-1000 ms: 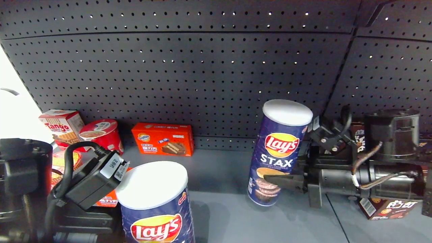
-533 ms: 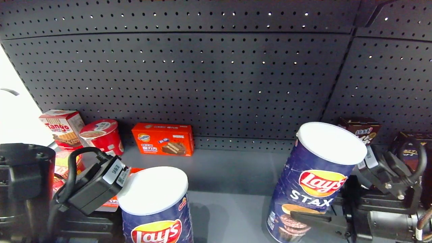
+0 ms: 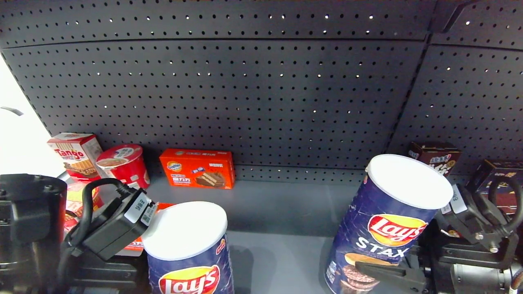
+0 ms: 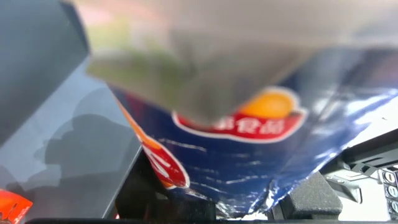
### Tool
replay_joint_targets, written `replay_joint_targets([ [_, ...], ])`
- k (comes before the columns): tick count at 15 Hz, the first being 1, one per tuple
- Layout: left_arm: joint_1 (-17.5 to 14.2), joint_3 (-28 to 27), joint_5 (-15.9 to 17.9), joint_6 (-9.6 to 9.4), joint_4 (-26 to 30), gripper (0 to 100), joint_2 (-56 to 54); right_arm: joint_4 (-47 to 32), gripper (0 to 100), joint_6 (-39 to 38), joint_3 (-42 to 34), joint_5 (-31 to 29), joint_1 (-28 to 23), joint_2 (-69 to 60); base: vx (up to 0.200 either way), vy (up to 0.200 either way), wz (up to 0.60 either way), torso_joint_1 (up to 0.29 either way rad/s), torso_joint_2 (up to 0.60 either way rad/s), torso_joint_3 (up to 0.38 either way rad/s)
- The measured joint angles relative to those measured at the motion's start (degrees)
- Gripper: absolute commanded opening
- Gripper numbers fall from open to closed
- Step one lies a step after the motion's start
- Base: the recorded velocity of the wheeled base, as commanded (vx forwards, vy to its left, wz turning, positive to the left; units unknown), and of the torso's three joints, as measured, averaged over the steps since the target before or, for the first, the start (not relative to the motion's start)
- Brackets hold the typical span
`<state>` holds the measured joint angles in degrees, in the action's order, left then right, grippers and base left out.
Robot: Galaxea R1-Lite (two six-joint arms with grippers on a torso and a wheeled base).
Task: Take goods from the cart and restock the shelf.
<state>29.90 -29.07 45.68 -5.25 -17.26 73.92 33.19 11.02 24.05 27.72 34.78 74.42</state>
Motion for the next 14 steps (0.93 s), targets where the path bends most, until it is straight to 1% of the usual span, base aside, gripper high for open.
replay_joint_targets([
  [6,-0.04,-0.61,0.0,-0.02,-0.06,0,0.22,5.72,0,0.66,0.28,-0.05,-0.8,6.67,0.0,0.0,0.0,0.0,0.0,0.0],
  [10,-0.06,-0.59,0.0,0.0,-0.02,0,0.27,5.91,0,0.8,-0.11,-0.02,-2.18,9.07,0.0,0.0,0.0,0.0,0.0,0.0],
  [14,-0.04,-0.59,0.02,-0.02,-0.11,0,0.35,5.89,0,0.83,-0.3,0.02,-2.34,10.0,0.0,0.0,0.0,0.0,0.0,0.0],
])
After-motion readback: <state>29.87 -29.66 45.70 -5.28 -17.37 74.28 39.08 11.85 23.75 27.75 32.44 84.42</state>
